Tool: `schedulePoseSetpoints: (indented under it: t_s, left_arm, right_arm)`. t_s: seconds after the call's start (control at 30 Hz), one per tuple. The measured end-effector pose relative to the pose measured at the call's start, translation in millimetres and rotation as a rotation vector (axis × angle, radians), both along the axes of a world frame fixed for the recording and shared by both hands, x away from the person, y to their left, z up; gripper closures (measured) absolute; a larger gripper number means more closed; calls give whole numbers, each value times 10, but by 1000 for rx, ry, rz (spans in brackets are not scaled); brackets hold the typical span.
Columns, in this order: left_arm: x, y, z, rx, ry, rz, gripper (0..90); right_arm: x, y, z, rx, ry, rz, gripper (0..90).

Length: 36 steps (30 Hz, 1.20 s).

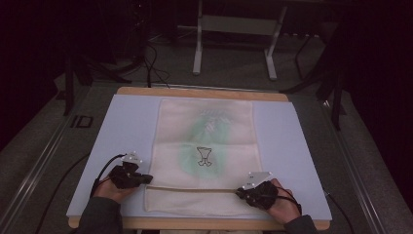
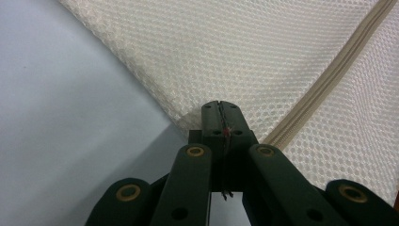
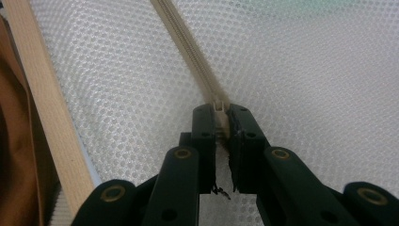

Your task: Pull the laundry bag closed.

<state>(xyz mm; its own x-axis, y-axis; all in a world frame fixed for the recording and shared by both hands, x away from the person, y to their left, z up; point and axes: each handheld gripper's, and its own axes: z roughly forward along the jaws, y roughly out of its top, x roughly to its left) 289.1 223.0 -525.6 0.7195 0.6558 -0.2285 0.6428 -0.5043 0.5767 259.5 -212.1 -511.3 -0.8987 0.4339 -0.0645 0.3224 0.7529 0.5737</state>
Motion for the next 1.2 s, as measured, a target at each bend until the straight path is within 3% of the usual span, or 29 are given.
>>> schedulePoseSetpoints:
  t_s: [1.2]
  left_arm:
    - [0,0,0,0,0,0,898]
  right_arm:
    - [-17,-268,22,22,8,-43,823]
